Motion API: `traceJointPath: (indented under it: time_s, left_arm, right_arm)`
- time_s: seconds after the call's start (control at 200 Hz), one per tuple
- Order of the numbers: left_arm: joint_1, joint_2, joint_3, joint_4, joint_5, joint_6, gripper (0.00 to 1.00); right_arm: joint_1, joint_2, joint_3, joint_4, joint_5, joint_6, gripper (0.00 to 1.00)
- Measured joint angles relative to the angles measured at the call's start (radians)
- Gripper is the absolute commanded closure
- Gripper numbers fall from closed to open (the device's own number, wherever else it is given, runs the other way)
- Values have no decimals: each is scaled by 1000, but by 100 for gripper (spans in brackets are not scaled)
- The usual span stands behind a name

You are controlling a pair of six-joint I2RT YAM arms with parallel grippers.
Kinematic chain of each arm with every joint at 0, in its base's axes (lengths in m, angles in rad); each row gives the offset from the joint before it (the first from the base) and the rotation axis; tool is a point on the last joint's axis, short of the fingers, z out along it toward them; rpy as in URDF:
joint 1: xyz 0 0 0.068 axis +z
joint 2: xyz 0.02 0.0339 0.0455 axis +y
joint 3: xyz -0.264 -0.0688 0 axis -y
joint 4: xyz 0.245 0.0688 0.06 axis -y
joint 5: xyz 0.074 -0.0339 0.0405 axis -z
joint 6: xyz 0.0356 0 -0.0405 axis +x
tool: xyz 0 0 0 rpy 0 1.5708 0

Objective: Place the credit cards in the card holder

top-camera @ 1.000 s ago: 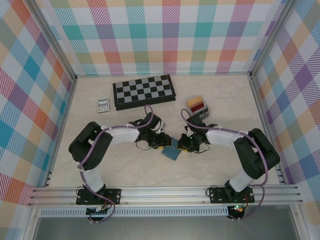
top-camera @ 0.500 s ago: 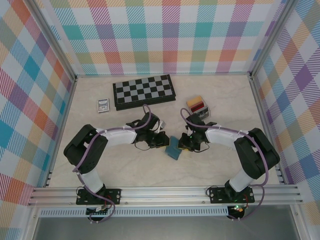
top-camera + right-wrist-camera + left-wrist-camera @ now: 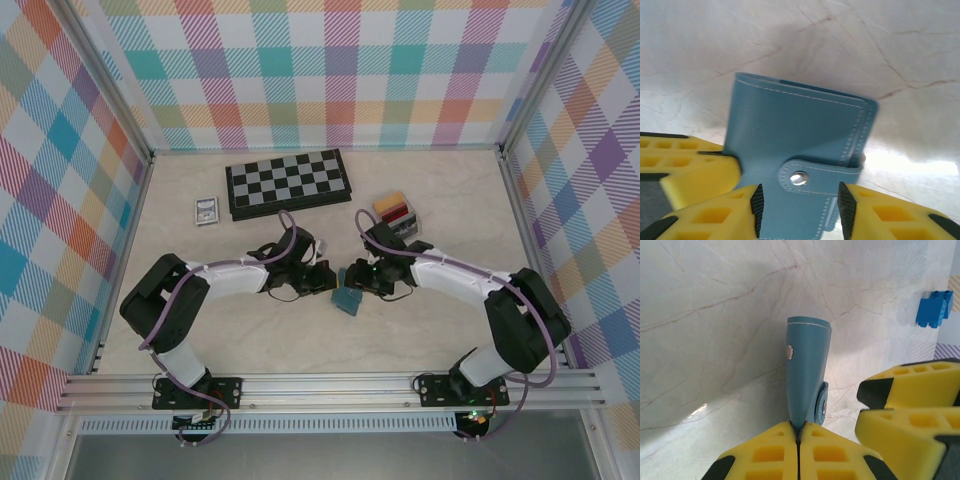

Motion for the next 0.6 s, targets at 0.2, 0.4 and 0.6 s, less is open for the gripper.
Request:
traceJointPath:
  time_s: [0.2, 0.4, 0.6]
  left_arm:
    - [0, -3, -10, 30, -21, -32, 97]
    - [-2, -4, -27, 63, -23, -60, 98]
    - [-3, -4, -47, 74, -36, -73, 100]
  right_arm:
    - [34, 45, 29, -11, 53, 9, 50]
    - [41, 96, 41, -14, 67, 4, 48]
    - [56, 149, 81, -50, 97, -16, 61]
